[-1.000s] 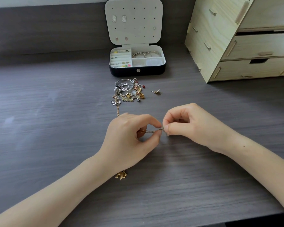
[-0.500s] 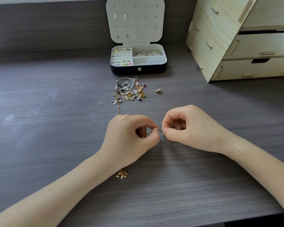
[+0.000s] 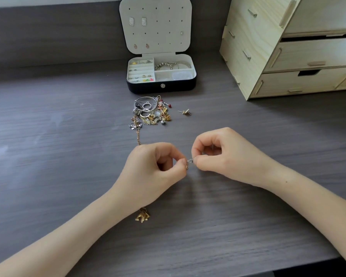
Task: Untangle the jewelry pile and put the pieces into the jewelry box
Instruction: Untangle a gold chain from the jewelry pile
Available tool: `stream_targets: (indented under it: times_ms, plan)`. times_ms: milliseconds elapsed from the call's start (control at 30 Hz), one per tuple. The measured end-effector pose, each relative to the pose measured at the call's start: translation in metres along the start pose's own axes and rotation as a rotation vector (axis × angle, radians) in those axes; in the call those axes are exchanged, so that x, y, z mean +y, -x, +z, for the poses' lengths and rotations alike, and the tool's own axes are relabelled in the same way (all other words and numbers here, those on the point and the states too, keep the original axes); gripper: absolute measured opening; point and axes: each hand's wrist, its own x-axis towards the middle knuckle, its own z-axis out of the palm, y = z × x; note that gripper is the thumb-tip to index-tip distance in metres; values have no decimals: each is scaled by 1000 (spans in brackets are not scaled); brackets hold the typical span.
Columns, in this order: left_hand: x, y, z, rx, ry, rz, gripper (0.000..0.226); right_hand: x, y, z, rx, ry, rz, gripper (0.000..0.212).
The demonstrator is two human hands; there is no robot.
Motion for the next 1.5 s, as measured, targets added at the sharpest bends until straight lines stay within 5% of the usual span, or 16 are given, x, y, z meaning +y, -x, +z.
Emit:
stream_targets:
  times_ms: [233,733,1500]
  plan:
    - [0,-5,-13,-139,376,-171,16,1,-1,-7,-65,-218,44,8]
    - [-2,-5,-14,-147,338,-132,31,6,1,-11,-120,-314,-3,5]
    - [1,-3,-13,-100,374,-173,12,-1,3,-2,-61,-171,19,13]
